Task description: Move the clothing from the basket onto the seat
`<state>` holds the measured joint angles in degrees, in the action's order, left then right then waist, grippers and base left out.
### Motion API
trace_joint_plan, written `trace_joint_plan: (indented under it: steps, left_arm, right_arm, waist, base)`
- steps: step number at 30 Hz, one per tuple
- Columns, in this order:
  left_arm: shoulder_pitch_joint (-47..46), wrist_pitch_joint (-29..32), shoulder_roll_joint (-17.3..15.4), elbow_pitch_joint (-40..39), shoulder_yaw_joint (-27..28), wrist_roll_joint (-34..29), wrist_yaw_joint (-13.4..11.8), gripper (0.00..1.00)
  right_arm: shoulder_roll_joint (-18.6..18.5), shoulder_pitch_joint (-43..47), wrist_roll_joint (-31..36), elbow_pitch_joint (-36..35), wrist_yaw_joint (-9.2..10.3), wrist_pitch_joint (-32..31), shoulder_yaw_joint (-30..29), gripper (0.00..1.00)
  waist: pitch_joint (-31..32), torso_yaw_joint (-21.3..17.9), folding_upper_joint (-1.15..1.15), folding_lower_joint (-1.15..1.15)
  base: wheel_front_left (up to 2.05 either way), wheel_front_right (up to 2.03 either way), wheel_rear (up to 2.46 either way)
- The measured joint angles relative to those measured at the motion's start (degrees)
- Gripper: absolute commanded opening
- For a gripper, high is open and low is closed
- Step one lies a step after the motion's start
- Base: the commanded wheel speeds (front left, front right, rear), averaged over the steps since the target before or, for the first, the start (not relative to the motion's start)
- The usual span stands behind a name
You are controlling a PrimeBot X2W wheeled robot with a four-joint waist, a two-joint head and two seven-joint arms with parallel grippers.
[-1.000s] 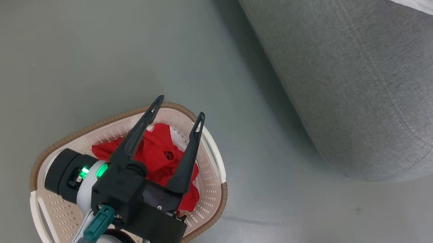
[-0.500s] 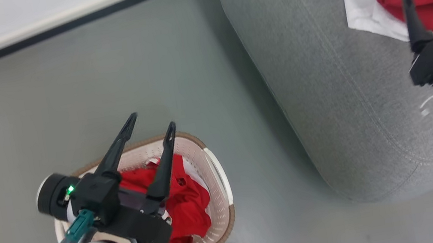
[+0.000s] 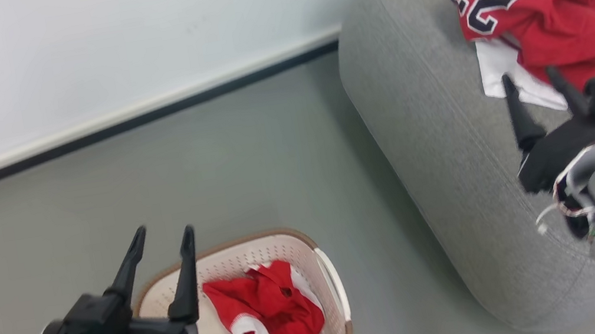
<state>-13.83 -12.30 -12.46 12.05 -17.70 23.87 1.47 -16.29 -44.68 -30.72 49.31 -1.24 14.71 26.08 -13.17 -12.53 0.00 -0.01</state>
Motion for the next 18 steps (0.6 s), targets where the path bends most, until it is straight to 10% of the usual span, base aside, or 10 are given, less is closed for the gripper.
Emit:
trace_joint_plan:
  steps: [18]
  left_arm:
    - [12.34,-1.62,-1.23,2.93,7.61,2.92,-3.32,1.00]
  right_arm:
    - [4.92,17.71,3.66,-14.43,4.36,-0.01,1.08,1.00]
  waist:
    - [11.83,4.83,0.00,0.01]
  base:
    - [0.00,0.00,0.00]
